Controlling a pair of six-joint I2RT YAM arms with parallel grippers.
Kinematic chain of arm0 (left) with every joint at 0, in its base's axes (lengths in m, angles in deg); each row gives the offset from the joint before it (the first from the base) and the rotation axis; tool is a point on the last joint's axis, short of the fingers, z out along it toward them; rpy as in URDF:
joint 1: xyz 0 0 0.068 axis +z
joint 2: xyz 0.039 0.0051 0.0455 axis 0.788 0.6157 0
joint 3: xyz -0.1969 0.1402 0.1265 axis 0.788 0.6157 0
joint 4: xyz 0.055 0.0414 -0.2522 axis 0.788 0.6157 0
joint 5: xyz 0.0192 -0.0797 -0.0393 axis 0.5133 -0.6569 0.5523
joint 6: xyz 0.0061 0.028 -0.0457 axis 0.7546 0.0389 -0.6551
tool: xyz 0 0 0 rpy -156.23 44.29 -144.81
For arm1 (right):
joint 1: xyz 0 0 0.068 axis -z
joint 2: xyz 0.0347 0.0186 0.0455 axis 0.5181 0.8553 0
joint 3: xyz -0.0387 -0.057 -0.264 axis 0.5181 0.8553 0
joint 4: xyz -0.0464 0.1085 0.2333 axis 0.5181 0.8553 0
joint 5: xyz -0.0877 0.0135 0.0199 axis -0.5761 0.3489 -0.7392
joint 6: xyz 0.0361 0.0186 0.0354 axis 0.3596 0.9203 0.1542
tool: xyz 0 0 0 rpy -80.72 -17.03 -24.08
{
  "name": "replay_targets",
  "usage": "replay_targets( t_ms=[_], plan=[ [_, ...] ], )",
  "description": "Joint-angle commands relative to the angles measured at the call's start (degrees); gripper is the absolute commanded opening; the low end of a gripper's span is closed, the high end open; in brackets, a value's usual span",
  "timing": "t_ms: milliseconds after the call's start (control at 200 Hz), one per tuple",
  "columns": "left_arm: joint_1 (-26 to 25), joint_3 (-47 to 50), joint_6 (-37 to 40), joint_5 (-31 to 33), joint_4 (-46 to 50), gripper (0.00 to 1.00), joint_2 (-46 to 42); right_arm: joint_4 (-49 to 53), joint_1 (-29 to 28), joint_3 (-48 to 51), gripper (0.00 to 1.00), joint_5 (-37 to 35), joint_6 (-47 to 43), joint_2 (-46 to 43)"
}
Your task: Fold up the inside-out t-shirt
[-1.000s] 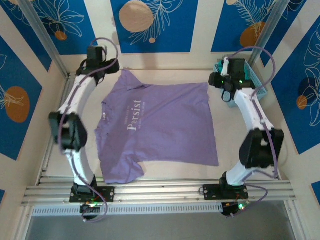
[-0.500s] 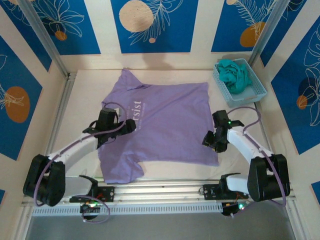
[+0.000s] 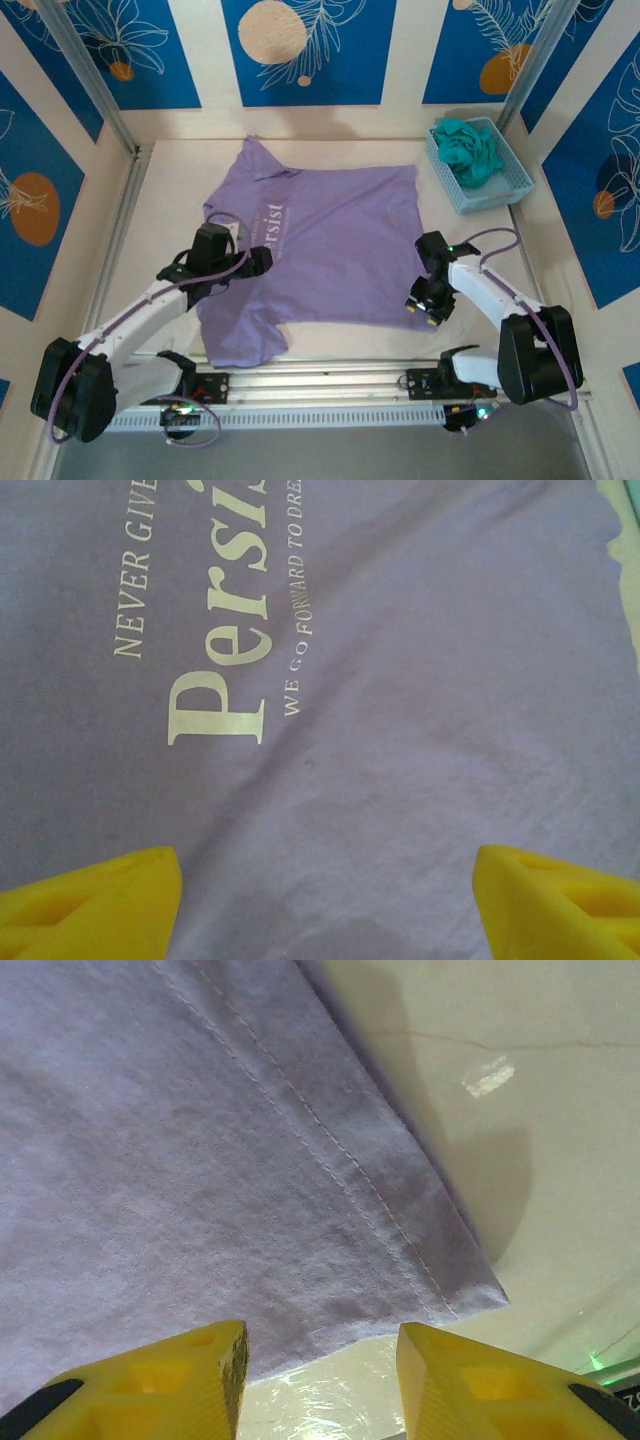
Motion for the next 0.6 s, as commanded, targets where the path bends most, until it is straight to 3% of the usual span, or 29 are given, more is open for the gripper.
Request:
replay_targets(
  t_ms=[0,590],
  plan=[
    [-0.42,-2.20,1.20,0.89,1.55,0.77,-0.54,2.14,-0.74,1.68,0.43,-1.97,4.34,0.28],
    [-0.38,-5.76,4.06,3.38,6.98,0.78,-1.59,-3.06,-2.03,-0.16,0.39,-0.85,0.42,9.40]
  ],
)
